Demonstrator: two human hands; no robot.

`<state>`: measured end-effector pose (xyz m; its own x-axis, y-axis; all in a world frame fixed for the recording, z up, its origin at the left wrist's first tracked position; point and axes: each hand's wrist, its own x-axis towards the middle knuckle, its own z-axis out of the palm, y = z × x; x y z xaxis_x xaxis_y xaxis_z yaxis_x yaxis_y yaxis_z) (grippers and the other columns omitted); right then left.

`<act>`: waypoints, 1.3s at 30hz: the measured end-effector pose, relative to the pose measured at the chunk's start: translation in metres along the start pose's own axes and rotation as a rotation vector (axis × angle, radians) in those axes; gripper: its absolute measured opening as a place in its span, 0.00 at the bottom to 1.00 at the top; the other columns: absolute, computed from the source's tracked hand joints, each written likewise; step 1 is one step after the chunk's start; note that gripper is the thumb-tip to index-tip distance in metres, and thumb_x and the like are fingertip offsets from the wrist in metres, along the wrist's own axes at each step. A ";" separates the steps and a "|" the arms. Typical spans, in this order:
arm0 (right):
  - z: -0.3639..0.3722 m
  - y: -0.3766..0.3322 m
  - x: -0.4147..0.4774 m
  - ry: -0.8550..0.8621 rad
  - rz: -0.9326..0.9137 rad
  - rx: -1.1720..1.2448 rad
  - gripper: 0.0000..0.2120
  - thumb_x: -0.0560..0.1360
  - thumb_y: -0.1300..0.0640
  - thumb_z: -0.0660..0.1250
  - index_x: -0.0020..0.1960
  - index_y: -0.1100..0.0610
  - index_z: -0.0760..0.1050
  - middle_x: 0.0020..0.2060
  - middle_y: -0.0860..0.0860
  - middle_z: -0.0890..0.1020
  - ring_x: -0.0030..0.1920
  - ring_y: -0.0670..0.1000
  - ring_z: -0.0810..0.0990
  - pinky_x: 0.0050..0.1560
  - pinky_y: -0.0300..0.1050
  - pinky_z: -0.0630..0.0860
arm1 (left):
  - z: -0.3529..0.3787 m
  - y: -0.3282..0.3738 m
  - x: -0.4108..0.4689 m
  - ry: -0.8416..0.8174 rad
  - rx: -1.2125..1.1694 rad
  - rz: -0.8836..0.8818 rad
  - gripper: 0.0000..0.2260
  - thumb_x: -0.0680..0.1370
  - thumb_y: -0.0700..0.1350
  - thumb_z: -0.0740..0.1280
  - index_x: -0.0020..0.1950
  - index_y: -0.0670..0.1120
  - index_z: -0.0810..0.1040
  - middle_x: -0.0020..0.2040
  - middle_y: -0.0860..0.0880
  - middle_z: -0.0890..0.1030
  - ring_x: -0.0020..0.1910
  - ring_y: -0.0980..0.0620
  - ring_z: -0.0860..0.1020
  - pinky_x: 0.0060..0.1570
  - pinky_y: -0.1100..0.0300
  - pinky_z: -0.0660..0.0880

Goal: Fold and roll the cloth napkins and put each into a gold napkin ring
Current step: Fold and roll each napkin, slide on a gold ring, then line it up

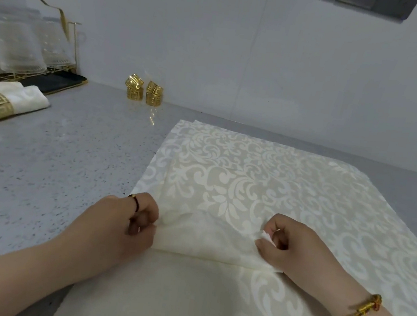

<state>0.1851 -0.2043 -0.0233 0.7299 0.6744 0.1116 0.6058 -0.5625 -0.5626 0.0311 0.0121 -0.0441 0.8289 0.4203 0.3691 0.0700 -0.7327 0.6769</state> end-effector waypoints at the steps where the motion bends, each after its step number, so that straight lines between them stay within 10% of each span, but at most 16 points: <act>1: 0.000 -0.001 -0.001 0.008 -0.012 -0.022 0.13 0.72 0.55 0.66 0.34 0.47 0.65 0.23 0.35 0.72 0.28 0.38 0.70 0.33 0.31 0.67 | 0.000 -0.002 0.002 -0.016 0.027 -0.026 0.10 0.69 0.38 0.66 0.37 0.55 0.73 0.33 0.65 0.74 0.34 0.63 0.72 0.35 0.70 0.69; 5: -0.001 -0.004 -0.003 0.015 -0.043 -0.085 0.13 0.74 0.53 0.64 0.34 0.46 0.63 0.24 0.32 0.72 0.29 0.36 0.70 0.35 0.31 0.67 | -0.003 0.008 0.016 -0.164 0.233 0.010 0.12 0.70 0.48 0.68 0.34 0.54 0.65 0.32 0.71 0.73 0.33 0.65 0.72 0.34 0.71 0.68; 8: 0.000 -0.003 -0.003 0.019 -0.053 -0.081 0.13 0.74 0.52 0.64 0.34 0.46 0.64 0.24 0.32 0.72 0.30 0.36 0.71 0.34 0.32 0.67 | -0.001 0.017 0.022 -0.159 0.444 0.073 0.14 0.72 0.57 0.65 0.34 0.55 0.62 0.31 0.56 0.73 0.34 0.60 0.67 0.32 0.69 0.63; 11: 0.002 -0.002 -0.002 0.035 -0.047 -0.059 0.13 0.74 0.53 0.65 0.33 0.46 0.66 0.24 0.33 0.73 0.30 0.36 0.71 0.34 0.31 0.67 | 0.002 0.014 0.021 -0.089 0.477 0.375 0.05 0.72 0.51 0.60 0.42 0.61 0.65 0.43 0.60 0.70 0.41 0.60 0.67 0.44 0.71 0.61; 16: 0.002 -0.002 -0.002 0.051 -0.033 -0.059 0.13 0.73 0.53 0.66 0.33 0.45 0.65 0.24 0.32 0.73 0.30 0.36 0.71 0.33 0.32 0.67 | 0.010 0.004 0.018 -0.283 0.508 0.655 0.22 0.68 0.39 0.54 0.58 0.55 0.71 0.56 0.59 0.79 0.60 0.57 0.69 0.65 0.64 0.54; 25: -0.003 -0.006 -0.005 0.074 -0.042 -0.213 0.12 0.74 0.47 0.64 0.46 0.47 0.60 0.28 0.45 0.70 0.28 0.43 0.68 0.31 0.35 0.66 | 0.002 0.008 0.014 -0.266 0.438 0.432 0.16 0.69 0.53 0.55 0.36 0.60 0.83 0.38 0.68 0.80 0.37 0.67 0.78 0.35 0.71 0.76; 31: -0.004 -0.007 -0.005 0.148 -0.158 -0.260 0.12 0.74 0.54 0.65 0.41 0.46 0.61 0.30 0.43 0.68 0.30 0.45 0.68 0.37 0.34 0.68 | -0.008 0.007 0.011 -0.234 0.492 0.394 0.29 0.74 0.68 0.43 0.34 0.61 0.81 0.39 0.69 0.79 0.41 0.65 0.79 0.40 0.68 0.75; 39: -0.021 0.000 -0.008 -0.177 -0.088 0.017 0.10 0.67 0.48 0.72 0.45 0.40 0.73 0.42 0.42 0.75 0.42 0.38 0.72 0.43 0.29 0.69 | -0.007 0.005 0.011 -0.238 0.535 0.379 0.18 0.60 0.60 0.54 0.32 0.58 0.83 0.35 0.65 0.80 0.32 0.64 0.80 0.30 0.68 0.75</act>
<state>0.1860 -0.2197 -0.0067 0.6064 0.7950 0.0159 0.6582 -0.4906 -0.5710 0.0366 0.0169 -0.0322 0.9450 -0.0002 0.3271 -0.0348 -0.9944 0.0998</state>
